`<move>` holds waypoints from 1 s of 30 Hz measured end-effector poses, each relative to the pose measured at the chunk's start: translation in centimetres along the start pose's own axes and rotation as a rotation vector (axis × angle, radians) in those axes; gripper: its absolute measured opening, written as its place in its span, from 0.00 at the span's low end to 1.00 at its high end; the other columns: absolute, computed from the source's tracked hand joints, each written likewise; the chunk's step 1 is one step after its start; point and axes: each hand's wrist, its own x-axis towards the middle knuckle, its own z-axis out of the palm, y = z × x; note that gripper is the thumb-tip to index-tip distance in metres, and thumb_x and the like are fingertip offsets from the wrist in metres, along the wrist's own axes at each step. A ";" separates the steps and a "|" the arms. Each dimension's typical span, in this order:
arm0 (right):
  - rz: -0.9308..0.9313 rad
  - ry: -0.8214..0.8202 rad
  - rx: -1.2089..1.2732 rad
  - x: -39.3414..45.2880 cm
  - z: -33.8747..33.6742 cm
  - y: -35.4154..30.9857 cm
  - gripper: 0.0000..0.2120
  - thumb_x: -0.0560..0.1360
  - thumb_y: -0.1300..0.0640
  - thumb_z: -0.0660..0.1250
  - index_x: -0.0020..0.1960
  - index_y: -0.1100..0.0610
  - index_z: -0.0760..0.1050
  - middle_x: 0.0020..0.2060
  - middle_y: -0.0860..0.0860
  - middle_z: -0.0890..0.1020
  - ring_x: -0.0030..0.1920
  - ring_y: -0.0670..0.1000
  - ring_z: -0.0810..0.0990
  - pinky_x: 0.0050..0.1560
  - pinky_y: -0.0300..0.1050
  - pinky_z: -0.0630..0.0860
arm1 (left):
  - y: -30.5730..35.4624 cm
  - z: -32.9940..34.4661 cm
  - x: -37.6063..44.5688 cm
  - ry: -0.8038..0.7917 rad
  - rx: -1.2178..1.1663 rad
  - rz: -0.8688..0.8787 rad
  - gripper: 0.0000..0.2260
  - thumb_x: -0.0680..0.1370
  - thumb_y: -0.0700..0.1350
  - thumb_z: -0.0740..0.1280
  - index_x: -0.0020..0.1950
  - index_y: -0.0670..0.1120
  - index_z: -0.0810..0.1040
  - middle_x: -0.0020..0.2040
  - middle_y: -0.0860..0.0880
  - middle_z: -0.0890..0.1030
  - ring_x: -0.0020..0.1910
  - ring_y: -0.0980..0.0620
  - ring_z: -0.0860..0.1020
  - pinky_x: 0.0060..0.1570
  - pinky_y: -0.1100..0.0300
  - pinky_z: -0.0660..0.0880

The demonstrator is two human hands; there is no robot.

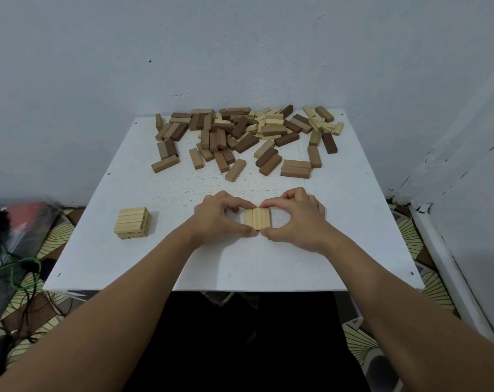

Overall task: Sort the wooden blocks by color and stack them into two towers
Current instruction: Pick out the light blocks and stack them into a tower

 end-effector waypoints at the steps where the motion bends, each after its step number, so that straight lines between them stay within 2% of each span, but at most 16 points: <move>1: -0.004 0.016 -0.012 0.0 0.2 -0.1 0.26 0.69 0.38 0.76 0.66 0.31 0.74 0.59 0.43 0.64 0.64 0.47 0.61 0.67 0.46 0.52 | 0.0 0.0 -0.1 -0.004 -0.002 0.005 0.26 0.60 0.67 0.81 0.56 0.75 0.79 0.53 0.59 0.75 0.57 0.53 0.71 0.64 0.45 0.71; 4: -0.032 0.045 -0.009 -0.2 0.4 -0.3 0.26 0.69 0.38 0.76 0.65 0.31 0.73 0.59 0.41 0.65 0.65 0.47 0.61 0.67 0.46 0.52 | 0.2 -0.6 -0.4 -0.014 -0.031 0.022 0.24 0.62 0.62 0.84 0.55 0.73 0.81 0.53 0.57 0.75 0.55 0.55 0.72 0.61 0.48 0.73; 8: -0.108 0.109 0.051 -0.2 0.7 -2.0 0.28 0.66 0.38 0.75 0.65 0.33 0.73 0.59 0.40 0.65 0.64 0.48 0.62 0.67 0.48 0.56 | 1.0 -3.3 -1.6 0.005 0.064 0.086 0.22 0.61 0.67 0.78 0.52 0.76 0.78 0.53 0.57 0.74 0.57 0.53 0.72 0.63 0.42 0.72; 12: -0.207 0.195 0.099 0.6 1.6 -6.0 0.27 0.67 0.39 0.76 0.65 0.35 0.75 0.59 0.42 0.66 0.64 0.49 0.63 0.71 0.51 0.58 | 0.5 -7.8 -3.8 0.060 0.093 0.084 0.24 0.62 0.65 0.80 0.57 0.72 0.80 0.54 0.58 0.75 0.59 0.52 0.72 0.65 0.41 0.71; 15: -0.275 0.200 0.159 1.5 2.9 -9.8 0.26 0.67 0.39 0.74 0.64 0.36 0.75 0.58 0.42 0.66 0.64 0.49 0.64 0.72 0.53 0.58 | -0.9 -11.3 -5.9 0.096 0.124 0.064 0.24 0.66 0.60 0.83 0.60 0.67 0.82 0.54 0.57 0.75 0.59 0.52 0.71 0.63 0.45 0.72; 18: -0.313 0.171 0.191 2.7 4.9 -13.3 0.25 0.67 0.41 0.75 0.63 0.36 0.75 0.59 0.42 0.66 0.65 0.49 0.64 0.73 0.55 0.57 | -3.4 -14.2 -7.7 0.140 0.128 0.033 0.24 0.66 0.60 0.82 0.60 0.68 0.81 0.55 0.57 0.75 0.58 0.55 0.72 0.56 0.53 0.72; 21: -0.329 0.119 0.198 3.8 7.0 -16.1 0.26 0.67 0.40 0.74 0.64 0.35 0.74 0.59 0.42 0.66 0.65 0.49 0.63 0.73 0.55 0.59 | -6.3 -16.2 -9.0 0.145 0.103 -0.026 0.23 0.67 0.59 0.82 0.59 0.70 0.80 0.57 0.57 0.75 0.59 0.54 0.72 0.54 0.55 0.70; 25: -0.309 0.040 0.189 4.8 9.7 -18.5 0.29 0.63 0.34 0.68 0.64 0.36 0.74 0.60 0.42 0.66 0.64 0.48 0.62 0.72 0.53 0.61 | -9.7 -17.6 -10.0 0.137 0.075 -0.101 0.23 0.67 0.58 0.83 0.58 0.72 0.80 0.59 0.57 0.75 0.62 0.52 0.71 0.61 0.49 0.72; 30: -0.293 -0.004 0.200 5.7 11.8 -19.3 0.29 0.63 0.35 0.70 0.64 0.36 0.74 0.60 0.43 0.66 0.64 0.48 0.62 0.70 0.52 0.62 | -12.3 -17.8 -9.9 0.116 0.070 -0.129 0.24 0.66 0.61 0.81 0.59 0.75 0.78 0.61 0.57 0.74 0.65 0.48 0.68 0.68 0.40 0.70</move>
